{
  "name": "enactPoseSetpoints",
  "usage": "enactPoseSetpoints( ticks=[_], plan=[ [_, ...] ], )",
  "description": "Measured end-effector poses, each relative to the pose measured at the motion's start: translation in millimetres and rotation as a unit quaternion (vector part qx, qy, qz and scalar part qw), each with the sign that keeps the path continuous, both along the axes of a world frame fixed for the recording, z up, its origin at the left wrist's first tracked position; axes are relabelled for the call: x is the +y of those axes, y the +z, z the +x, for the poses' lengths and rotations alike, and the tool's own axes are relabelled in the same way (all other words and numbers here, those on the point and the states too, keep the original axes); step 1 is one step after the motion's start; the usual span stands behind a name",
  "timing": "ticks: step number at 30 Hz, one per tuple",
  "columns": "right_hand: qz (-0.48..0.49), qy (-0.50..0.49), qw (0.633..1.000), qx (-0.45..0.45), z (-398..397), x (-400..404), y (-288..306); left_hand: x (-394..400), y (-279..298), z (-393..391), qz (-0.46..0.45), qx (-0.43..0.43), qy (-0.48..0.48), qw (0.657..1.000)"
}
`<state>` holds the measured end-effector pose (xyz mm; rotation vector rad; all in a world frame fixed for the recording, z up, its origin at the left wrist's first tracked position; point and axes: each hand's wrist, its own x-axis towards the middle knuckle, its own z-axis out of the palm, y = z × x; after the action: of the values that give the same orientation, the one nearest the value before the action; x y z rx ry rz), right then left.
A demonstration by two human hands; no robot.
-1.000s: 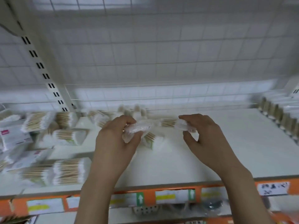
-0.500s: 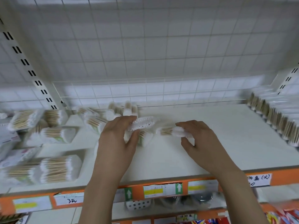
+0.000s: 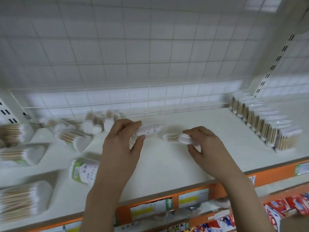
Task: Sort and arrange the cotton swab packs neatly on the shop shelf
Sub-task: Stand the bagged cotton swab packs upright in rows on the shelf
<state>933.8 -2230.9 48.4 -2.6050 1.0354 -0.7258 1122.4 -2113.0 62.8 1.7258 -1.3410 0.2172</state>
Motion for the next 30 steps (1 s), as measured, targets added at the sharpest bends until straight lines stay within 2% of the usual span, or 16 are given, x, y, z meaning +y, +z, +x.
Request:
enactPoseSetpoints(
  ticks=[4,10,15,22,30],
  plan=[
    [0.002,-0.012,1.0,0.012,-17,-23,6,-26,-3,-13,0.011,-0.006,-0.031,0.999],
    [-0.045,-0.012,0.997,0.065,-46,-89,30,-76,-9,-45,0.024,0.012,-0.048,0.999],
    [-0.101,-0.02,0.986,0.129,-77,-163,45,-122,-12,-79,0.024,0.019,-0.038,0.999],
    [-0.132,-0.011,0.961,0.241,-99,-247,61,-186,-13,-126,0.019,0.028,-0.043,0.999],
    [-0.067,0.037,0.964,0.255,-88,-304,49,-223,-24,-154,0.055,0.007,-0.023,0.998]
  ],
)
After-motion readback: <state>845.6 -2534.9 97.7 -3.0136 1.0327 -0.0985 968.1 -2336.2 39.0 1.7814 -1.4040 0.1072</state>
